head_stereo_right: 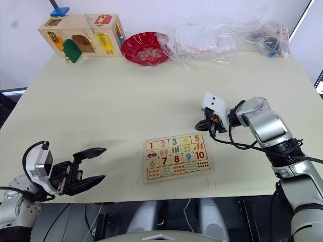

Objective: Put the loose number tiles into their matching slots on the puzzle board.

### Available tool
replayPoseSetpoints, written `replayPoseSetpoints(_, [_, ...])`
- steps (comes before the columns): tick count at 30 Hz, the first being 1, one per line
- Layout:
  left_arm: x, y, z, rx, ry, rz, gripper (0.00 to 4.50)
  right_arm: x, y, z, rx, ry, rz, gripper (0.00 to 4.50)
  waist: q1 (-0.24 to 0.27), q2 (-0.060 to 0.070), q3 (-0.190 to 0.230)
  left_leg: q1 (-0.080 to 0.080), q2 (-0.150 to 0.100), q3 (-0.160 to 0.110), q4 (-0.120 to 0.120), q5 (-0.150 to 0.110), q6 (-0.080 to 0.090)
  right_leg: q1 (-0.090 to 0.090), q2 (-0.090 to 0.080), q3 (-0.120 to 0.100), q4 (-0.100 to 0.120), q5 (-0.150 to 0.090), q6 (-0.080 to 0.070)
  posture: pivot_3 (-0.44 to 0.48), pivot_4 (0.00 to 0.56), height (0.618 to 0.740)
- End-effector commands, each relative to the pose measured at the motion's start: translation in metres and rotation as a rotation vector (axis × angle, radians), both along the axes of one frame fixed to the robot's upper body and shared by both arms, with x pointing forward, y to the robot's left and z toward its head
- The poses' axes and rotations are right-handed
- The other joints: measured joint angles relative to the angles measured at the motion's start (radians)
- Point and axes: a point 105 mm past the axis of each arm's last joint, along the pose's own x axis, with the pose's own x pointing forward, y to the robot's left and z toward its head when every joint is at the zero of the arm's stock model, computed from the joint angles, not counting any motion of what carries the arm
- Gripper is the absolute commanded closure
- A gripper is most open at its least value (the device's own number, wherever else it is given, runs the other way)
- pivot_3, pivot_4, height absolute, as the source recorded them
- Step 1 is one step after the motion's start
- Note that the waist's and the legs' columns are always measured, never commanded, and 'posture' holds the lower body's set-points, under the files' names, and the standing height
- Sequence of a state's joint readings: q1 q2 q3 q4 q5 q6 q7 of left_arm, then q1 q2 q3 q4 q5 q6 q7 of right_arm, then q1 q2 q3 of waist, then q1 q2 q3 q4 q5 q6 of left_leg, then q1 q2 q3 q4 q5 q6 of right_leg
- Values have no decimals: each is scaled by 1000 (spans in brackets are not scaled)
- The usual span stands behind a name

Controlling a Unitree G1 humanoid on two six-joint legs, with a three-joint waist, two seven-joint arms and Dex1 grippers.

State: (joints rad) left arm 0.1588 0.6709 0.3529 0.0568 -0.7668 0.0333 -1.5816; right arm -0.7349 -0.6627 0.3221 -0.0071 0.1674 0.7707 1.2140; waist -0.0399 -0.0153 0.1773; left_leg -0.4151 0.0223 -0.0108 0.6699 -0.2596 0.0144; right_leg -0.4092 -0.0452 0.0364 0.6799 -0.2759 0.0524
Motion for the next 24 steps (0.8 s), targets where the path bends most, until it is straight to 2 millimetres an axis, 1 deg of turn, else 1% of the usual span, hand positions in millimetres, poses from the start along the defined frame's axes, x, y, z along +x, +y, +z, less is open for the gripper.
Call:
replayPoseSetpoints(1, [-2, 0, 4, 10, -25, -12, 0, 2, 1, 2, -17, -34, 17, 4446, 0, 0, 0, 0, 0, 0, 0, 0, 0, 0, 0, 0, 0, 0, 0, 0, 150, 740])
replayPoseSetpoints(14, [-4, 1, 3, 4, -29, -2, 0, 9, -1, -11, -84, -36, 24, 4446, 0, 0, 0, 0, 0, 0, 0, 0, 0, 0, 0, 0, 0, 0, 0, 0, 150, 740])
replayPoseSetpoints(24, [-6, 0, 2, -1, -28, 6, 0, 7, -1, -16, -102, -27, 43, 4446, 1, 0, 0, 0, 0, 0, 0, 0, 0, 0, 0, 0, 0, 0, 0, 0, 150, 740])
